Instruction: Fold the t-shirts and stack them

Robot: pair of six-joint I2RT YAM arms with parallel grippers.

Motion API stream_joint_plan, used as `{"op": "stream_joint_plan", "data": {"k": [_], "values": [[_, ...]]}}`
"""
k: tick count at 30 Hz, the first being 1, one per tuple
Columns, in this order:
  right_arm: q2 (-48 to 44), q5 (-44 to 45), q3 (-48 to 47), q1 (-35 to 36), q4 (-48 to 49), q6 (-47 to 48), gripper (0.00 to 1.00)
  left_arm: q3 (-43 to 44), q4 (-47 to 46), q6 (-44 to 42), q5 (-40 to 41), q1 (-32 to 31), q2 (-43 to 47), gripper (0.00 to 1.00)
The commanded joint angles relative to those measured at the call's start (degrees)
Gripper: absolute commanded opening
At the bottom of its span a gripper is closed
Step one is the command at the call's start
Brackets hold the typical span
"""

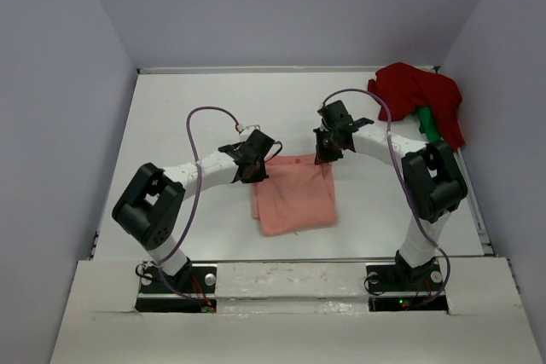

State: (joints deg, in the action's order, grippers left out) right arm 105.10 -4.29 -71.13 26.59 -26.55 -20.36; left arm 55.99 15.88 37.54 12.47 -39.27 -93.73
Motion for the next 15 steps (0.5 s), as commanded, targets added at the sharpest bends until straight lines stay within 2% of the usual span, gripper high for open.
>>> {"op": "stream_joint_plan", "data": {"k": [1,15], "values": [[-2.7,6.1,1.0,-0.5,1.4,0.0,0.0,0.8,1.3,0.3,4.0,0.0,3.2,0.0],[-3.2,12.8,0.5,-0.5,1.1,-0.3,0.0,2.1,2.8,0.1,9.1,0.0,2.5,0.0]]}}
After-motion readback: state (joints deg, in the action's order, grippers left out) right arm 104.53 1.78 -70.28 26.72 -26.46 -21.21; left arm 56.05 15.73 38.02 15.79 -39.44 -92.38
